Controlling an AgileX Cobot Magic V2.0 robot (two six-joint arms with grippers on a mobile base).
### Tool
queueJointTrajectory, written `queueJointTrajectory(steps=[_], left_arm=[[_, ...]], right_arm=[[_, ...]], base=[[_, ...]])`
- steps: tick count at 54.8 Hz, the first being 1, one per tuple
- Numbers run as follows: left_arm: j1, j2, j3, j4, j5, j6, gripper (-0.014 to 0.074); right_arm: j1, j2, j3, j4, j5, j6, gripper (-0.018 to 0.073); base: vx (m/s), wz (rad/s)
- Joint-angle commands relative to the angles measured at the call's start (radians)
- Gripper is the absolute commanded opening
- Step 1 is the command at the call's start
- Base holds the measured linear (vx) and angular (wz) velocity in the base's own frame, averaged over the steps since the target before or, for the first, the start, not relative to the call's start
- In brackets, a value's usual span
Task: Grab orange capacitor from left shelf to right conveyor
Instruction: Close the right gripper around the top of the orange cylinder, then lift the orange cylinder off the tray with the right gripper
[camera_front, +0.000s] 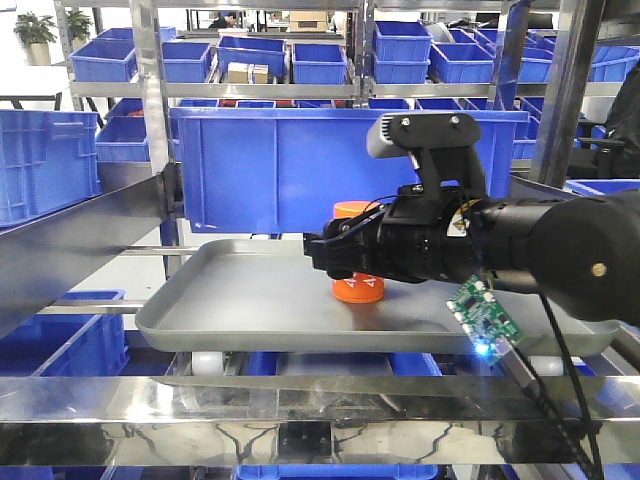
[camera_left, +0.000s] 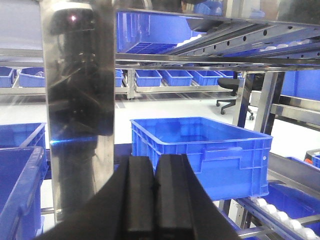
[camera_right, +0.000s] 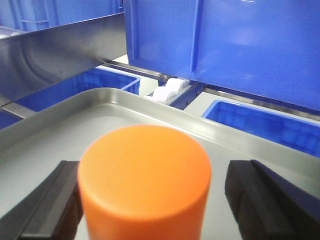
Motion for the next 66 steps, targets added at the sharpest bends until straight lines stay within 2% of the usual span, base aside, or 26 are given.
queueJointTrajectory(steps=[1, 6, 12, 21, 36, 41, 55, 66], left_arm=[[-0.008, -0.004, -0.030, -0.005, -0.083, -0.006, -0.0006], [-0.008, -0.004, -0.030, -0.005, -0.083, -0.006, -0.0006], [-0.008, -0.004, -0.030, -0.005, -0.083, -0.006, -0.0006], [-0.008, -0.004, -0.030, -0.005, -0.083, -0.006, -0.0006], [-0.008, -0.004, -0.030, -0.005, -0.083, -0.006, -0.0006], [-0.008, -0.004, -0.030, -0.005, -0.083, -0.006, -0.0006], [-0.008, -0.004, -0.030, -0.005, -0.083, -0.006, -0.0006], [-0.008, -0.004, -0.030, -0.005, -0.083, -0.006, -0.0006]], right_arm=[[-0.005, -0.034, -0.037, 0.010, -0.095, 0.001, 0.0501], [-0.005, -0.036, -0.037, 0.015, -0.090, 0.001, 0.0295], [-0.005, -0.048, -0.037, 0.017, -0.085, 0.001, -0.0015], [-0.005, -0.121, -0.037, -0.002, -0.022, -0.003, -0.0010], [-0.005, -0.409, -0.003, -0.167, 0.232, -0.002, -0.0009], [-0.005, -0.534, 0.104, -0.187, 0.185, -0.002, -0.0008], [-0.005, -0.920, 0.559, -0.195, -0.075, 0.024, -0.0008], [-0.005, -1.122, 0.791, -0.195, -0.085, 0.032, -0.0008]], base=[[0.00, 0.00], [0.00, 0.00], [0.00, 0.00], [0.00, 0.00], [0.00, 0.00], [0.00, 0.00], [0.00, 0.00], [0.00, 0.00]])
